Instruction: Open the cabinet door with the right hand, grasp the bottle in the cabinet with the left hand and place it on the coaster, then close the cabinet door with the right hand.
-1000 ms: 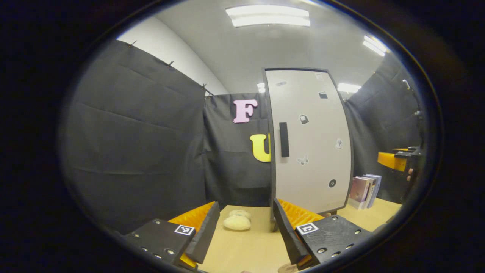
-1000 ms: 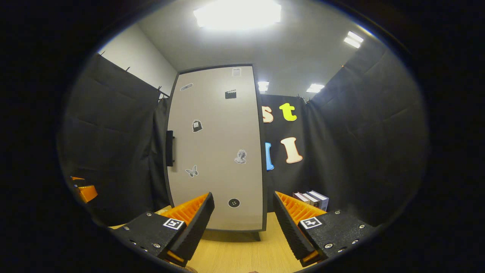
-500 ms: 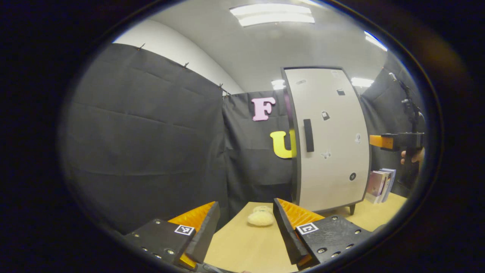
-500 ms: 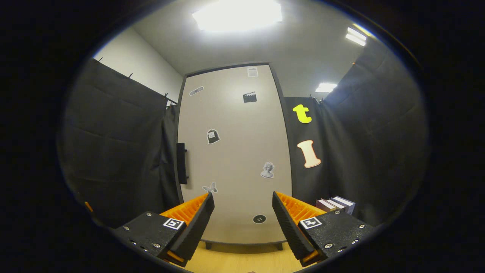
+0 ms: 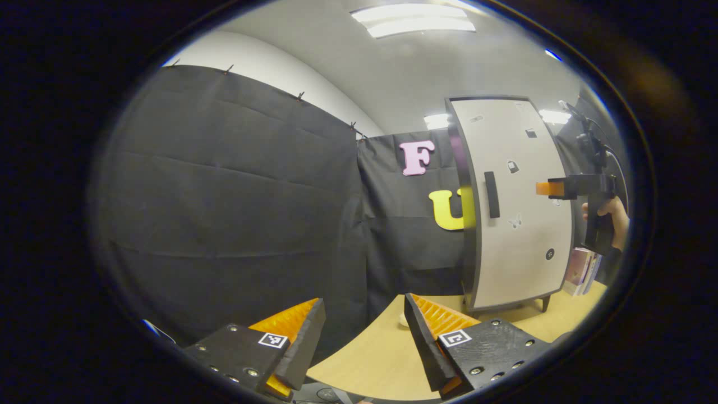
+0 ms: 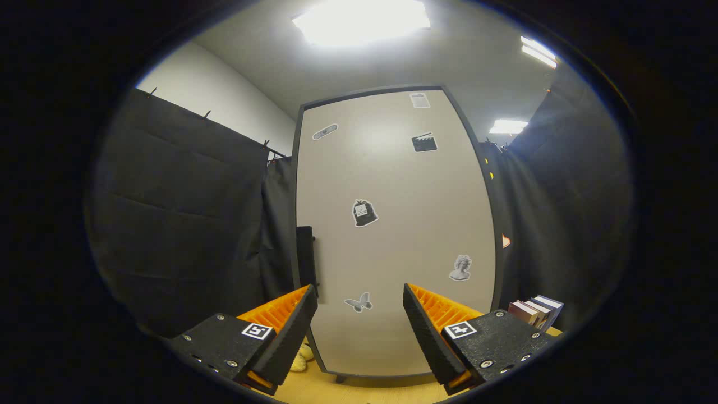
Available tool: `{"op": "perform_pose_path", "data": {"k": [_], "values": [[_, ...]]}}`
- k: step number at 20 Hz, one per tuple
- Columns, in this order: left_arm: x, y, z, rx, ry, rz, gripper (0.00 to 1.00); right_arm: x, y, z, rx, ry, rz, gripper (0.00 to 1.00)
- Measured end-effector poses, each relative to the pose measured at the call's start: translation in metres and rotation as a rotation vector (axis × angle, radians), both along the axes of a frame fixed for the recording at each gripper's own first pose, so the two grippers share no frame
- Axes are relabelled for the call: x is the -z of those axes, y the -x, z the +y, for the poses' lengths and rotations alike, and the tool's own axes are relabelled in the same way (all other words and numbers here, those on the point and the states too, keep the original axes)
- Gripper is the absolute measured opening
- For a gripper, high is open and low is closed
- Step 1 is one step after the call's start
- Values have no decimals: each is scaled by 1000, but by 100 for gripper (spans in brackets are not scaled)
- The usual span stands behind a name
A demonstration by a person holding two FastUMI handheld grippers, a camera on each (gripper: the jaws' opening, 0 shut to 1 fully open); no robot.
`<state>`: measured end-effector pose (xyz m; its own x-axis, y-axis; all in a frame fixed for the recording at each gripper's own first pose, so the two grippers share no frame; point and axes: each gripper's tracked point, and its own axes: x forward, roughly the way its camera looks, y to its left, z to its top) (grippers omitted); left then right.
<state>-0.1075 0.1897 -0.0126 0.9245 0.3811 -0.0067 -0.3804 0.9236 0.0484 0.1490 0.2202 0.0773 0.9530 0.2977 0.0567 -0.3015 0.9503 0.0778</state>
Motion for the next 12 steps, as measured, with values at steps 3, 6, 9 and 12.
{"op": "perform_pose_path", "data": {"k": [3,6,9,12], "values": [[5,10,17,-31,5,2,82,-8,-16,26,-17,10,-10,95],[10,18,34,-58,7,7,87,-5,-33,49,-28,18,14,95],[12,24,49,-83,-4,12,87,2,-49,69,-26,36,57,94],[16,28,61,-101,-7,14,87,-2,-66,87,-21,66,34,93]]}}
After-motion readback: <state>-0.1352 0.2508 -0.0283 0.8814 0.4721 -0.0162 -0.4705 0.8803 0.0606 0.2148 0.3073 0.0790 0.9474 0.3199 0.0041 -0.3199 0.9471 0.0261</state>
